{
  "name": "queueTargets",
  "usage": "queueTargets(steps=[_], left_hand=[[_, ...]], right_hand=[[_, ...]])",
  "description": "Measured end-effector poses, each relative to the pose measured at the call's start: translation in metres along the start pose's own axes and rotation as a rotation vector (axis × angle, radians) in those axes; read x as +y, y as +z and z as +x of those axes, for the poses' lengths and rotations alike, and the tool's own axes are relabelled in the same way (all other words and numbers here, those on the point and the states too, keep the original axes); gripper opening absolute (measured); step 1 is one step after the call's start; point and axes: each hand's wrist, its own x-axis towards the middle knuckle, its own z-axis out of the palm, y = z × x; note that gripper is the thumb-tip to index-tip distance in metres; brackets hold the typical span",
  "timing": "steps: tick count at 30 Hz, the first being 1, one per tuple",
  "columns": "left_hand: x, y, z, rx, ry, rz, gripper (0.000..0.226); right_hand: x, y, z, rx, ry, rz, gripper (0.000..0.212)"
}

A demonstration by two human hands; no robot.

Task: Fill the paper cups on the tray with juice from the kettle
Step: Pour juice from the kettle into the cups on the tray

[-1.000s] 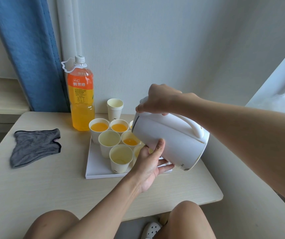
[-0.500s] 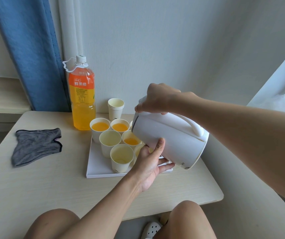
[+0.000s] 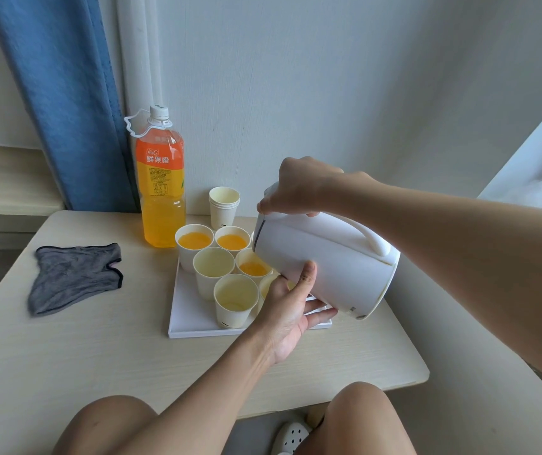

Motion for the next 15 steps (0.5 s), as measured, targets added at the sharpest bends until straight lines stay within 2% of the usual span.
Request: queueTargets(steps=[15], left_hand=[[0.0007,0.0035,-0.0001,-0.006,0.005,-0.029,0.07]], right_hand=[[-0.0037,-0.0025,-0.0006,-0.008,-0.021,-0.031,0.034]])
